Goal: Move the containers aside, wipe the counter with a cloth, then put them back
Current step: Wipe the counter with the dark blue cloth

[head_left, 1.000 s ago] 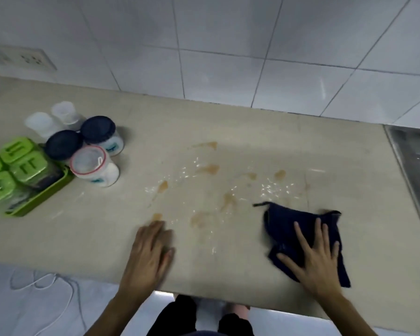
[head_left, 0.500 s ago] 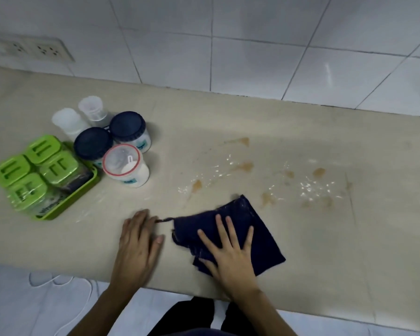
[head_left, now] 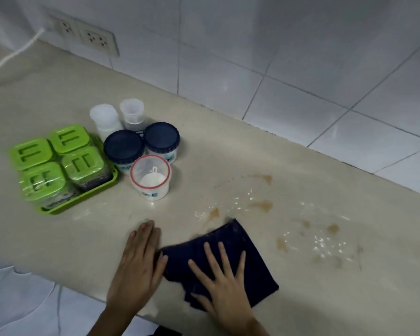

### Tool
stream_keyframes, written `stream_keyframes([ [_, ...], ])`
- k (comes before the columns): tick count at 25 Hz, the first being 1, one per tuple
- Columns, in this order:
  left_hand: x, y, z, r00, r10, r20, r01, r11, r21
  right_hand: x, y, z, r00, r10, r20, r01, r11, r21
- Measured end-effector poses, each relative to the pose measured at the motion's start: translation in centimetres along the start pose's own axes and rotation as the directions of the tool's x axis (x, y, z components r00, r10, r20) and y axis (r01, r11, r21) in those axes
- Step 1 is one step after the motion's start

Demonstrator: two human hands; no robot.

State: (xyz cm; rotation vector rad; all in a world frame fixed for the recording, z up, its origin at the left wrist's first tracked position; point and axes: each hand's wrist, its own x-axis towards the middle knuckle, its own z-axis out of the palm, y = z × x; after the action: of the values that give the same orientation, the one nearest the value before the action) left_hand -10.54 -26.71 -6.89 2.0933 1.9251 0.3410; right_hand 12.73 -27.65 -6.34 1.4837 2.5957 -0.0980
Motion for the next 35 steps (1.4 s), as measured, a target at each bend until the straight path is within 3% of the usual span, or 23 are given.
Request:
stream_keyframes([
  [3,0.1,0.1,0.4,1.000,-0.004,0.004,0.004,1.000,0.026,3.8,2.7,-0.5,0.997,0.025,-0.073,-0.022,0.999,0.038],
  [5,0.1,0.0,0.5,1.000,-0.027,-0.002,0.027,1.000,0.008,4.0,6.8,0.0,0.971,0.233,-0.051,-0.222,0.962,0.161],
  [8,-0.1,0.1,0.4,1.000,-0.013,-0.027,0.012,0.999,-0.033,2.4,11.3,0.4,0.801,0.599,0.009,-0.570,0.758,0.316],
  [10,0.1,0.3,0.1,0.998,-0.004,-0.058,0.001,0.999,-0.055,2.4,10.4,0.5,0.735,0.678,0.006,-0.649,0.701,0.296],
  [12,0.3,0.2,0.2,0.998,-0.016,-0.068,0.012,0.998,-0.059,3.6,6.9,0.0,0.834,0.552,-0.017,-0.532,0.810,0.247],
  [14,0.3,0.1,0.3,0.998,-0.031,-0.049,0.029,0.999,-0.039,5.6,2.8,-0.5,0.972,0.228,-0.051,-0.218,0.964,0.152],
  [16,0.2,0.0,0.2,0.998,-0.046,-0.035,0.046,0.999,-0.008,7.5,1.0,-0.9,0.995,-0.033,-0.089,0.041,0.995,0.091],
  [18,0.4,0.2,0.2,0.999,-0.043,-0.028,0.043,0.999,0.020,9.4,3.4,-1.0,0.991,-0.061,-0.120,0.075,0.990,0.118],
  [20,0.3,0.1,0.4,1.000,-0.012,-0.027,0.013,1.000,0.021,10.1,7.4,-0.5,0.990,0.048,-0.134,-0.025,0.985,0.170],
  [22,0.1,-0.3,1.0,0.997,0.013,-0.070,-0.014,1.000,-0.011,9.5,12.1,-0.1,0.954,0.278,-0.112,-0.245,0.938,0.243],
  [25,0.1,-0.8,1.8,0.990,0.028,-0.139,-0.034,0.999,-0.041,7.3,14.5,-0.1,0.768,0.639,-0.054,-0.597,0.743,0.301],
  [26,0.4,-0.8,2.0,0.986,0.036,-0.160,-0.044,0.998,-0.047,7.1,13.3,0.0,0.701,0.711,-0.055,-0.670,0.683,0.292],
  [27,0.6,-0.8,2.1,0.985,0.036,-0.169,-0.046,0.997,-0.056,7.2,11.2,-0.1,0.683,0.728,-0.049,-0.691,0.667,0.278],
  [29,0.8,-0.8,2.0,0.988,0.027,-0.153,-0.037,0.997,-0.065,8.5,5.3,-0.3,0.805,0.589,-0.071,-0.557,0.792,0.252],
  [32,0.5,-0.6,1.5,0.994,0.019,-0.104,-0.023,0.999,-0.029,9.6,0.4,-0.6,0.981,0.147,-0.129,-0.136,0.986,0.092],
  [34,0.6,-0.4,1.2,0.996,0.005,-0.085,-0.008,1.000,-0.029,10.1,3.9,-1.0,0.985,-0.081,-0.153,0.091,0.994,0.062],
  [35,0.6,-0.4,1.1,0.996,-0.002,-0.086,-0.001,0.999,-0.041,10.3,6.4,-0.8,0.978,-0.107,-0.180,0.120,0.991,0.062],
])
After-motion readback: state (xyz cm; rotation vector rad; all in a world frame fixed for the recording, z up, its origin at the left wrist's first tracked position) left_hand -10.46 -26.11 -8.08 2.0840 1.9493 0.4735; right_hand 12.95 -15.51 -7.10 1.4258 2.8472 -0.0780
